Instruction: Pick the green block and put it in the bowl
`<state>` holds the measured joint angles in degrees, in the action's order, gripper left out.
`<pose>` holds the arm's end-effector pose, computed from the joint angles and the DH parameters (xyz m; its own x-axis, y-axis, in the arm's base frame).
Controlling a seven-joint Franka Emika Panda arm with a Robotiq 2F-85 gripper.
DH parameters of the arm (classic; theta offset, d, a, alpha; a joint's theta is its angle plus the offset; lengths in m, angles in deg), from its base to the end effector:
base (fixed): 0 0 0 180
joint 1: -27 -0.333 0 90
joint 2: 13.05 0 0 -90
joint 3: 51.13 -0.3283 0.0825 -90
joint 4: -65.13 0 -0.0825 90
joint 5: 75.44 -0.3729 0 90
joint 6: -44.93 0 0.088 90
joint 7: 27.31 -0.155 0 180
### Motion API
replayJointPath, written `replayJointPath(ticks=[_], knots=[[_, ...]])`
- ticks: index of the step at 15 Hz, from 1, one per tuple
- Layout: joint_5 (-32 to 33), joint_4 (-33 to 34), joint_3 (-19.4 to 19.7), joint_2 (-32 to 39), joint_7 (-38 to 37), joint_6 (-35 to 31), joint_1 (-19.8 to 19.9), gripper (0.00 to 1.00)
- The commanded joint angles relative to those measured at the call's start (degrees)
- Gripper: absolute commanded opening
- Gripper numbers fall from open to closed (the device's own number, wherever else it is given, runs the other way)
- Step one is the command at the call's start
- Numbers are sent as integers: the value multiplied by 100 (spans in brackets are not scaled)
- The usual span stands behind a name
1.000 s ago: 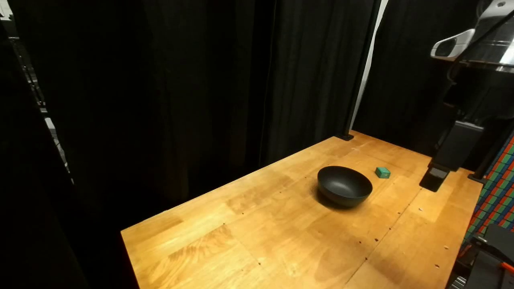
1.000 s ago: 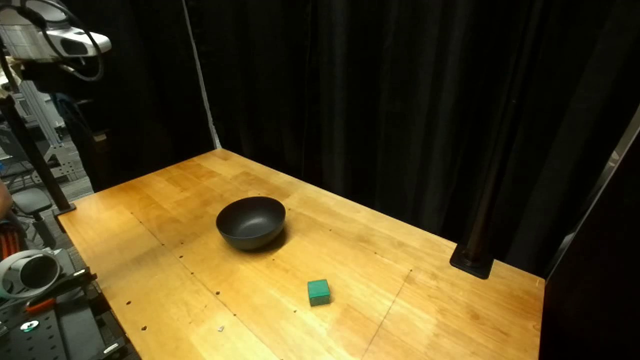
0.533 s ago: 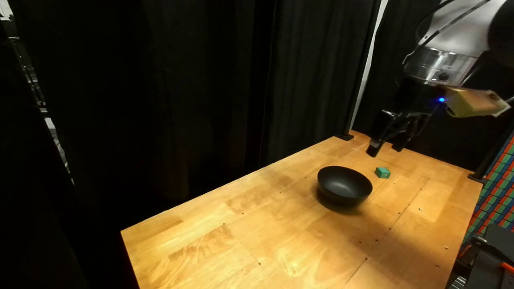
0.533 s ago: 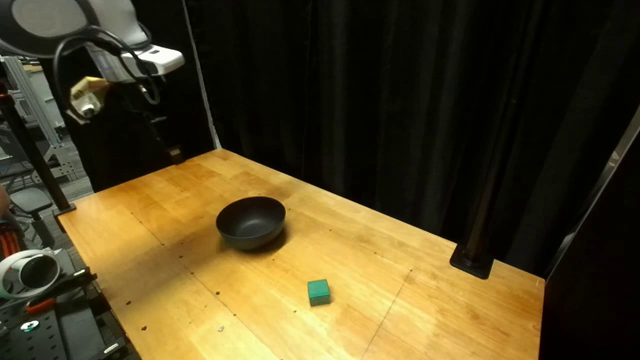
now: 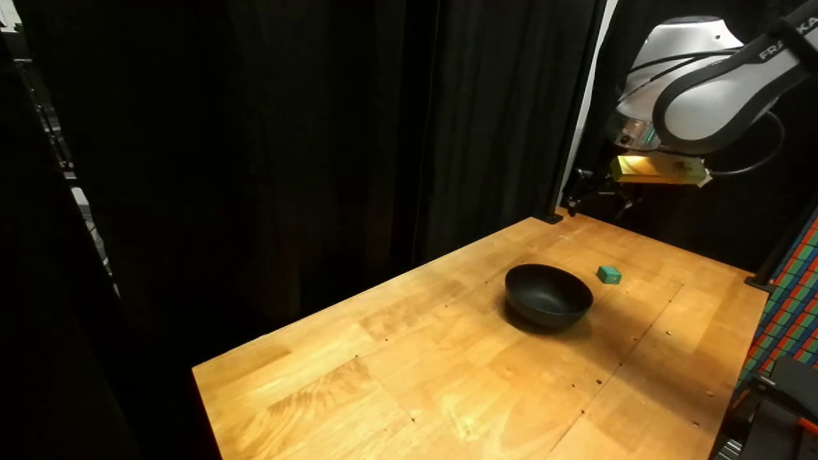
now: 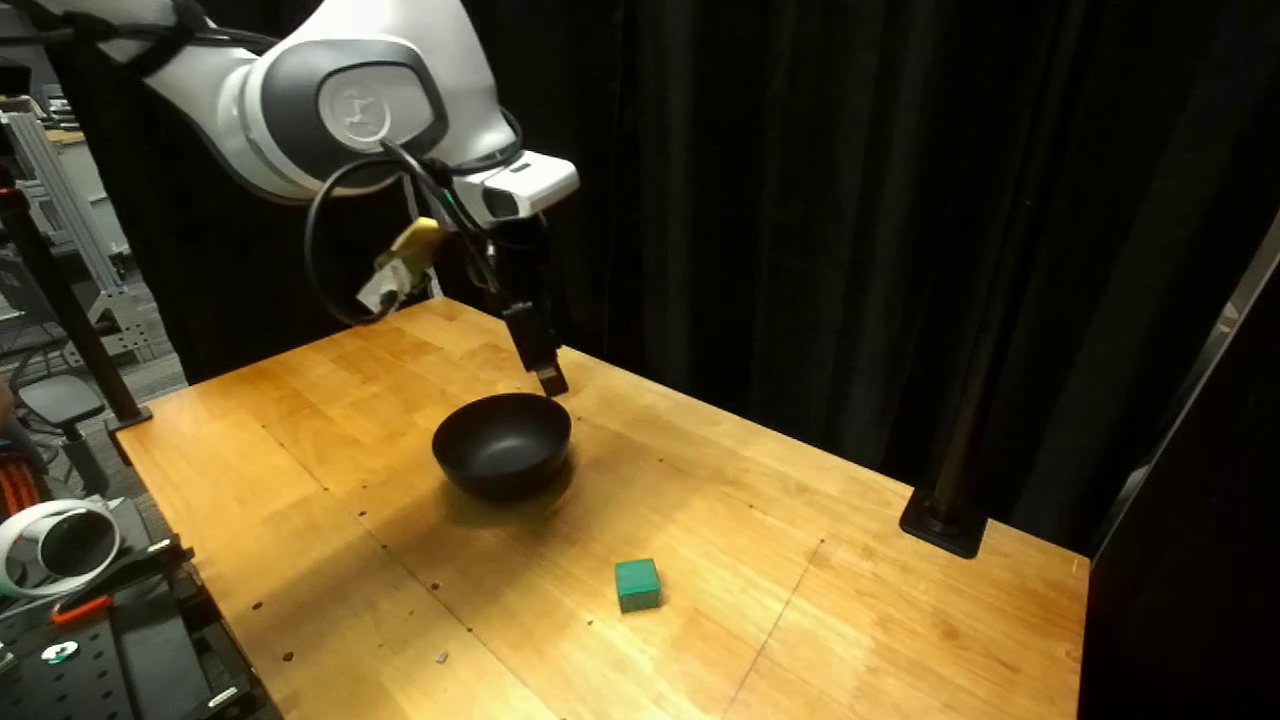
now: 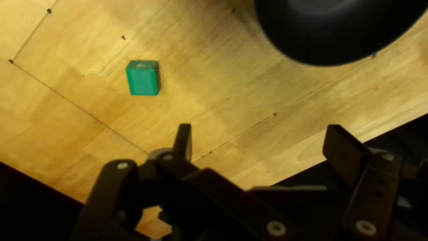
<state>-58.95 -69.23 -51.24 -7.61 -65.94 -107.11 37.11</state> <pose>0.5278 -0.0916 0.2875 0.7938 -0.5490 0.2616 -0.5742 -0.8183 0.0252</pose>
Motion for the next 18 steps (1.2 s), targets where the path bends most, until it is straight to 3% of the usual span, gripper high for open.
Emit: replayJointPath(ticks=[1, 4, 7, 17, 18], knots=[[121, 806, 736, 800, -776, -6, -219, 100], [-179, 1114, 1206, 1299, -1153, -12, -283, 100], [-592, 1298, 1421, 1749, -1252, 20, -294, 100], [-1901, 1615, 1493, 2773, -1118, 53, -256, 100], [-1993, 1649, 1487, 2840, -1106, 31, -234, 75]])
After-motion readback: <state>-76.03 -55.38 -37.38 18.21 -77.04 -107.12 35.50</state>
